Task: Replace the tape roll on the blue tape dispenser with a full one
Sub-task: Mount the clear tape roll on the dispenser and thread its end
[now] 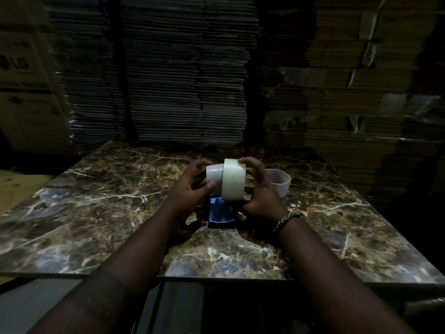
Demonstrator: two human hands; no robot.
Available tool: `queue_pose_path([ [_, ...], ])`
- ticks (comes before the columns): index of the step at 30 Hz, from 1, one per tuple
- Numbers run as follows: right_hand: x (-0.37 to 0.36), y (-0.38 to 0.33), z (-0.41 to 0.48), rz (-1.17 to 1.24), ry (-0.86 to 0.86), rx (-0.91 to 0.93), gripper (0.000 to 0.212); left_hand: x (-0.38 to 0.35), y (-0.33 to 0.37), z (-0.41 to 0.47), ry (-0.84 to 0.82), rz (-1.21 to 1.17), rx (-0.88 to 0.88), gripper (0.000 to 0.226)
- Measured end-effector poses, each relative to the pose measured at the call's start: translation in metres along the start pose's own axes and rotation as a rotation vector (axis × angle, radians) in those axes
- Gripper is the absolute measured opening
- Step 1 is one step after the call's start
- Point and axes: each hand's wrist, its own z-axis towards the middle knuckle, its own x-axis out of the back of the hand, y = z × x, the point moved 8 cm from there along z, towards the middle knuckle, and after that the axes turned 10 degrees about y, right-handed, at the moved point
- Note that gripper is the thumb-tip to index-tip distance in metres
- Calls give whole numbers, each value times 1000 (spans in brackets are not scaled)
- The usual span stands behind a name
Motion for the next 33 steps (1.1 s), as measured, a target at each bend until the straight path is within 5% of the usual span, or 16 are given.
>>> queue_pose_path([
  [33,-9,-17,-1,-54,-3,134,100,-15,-4,-4,-92,-38,4,54],
])
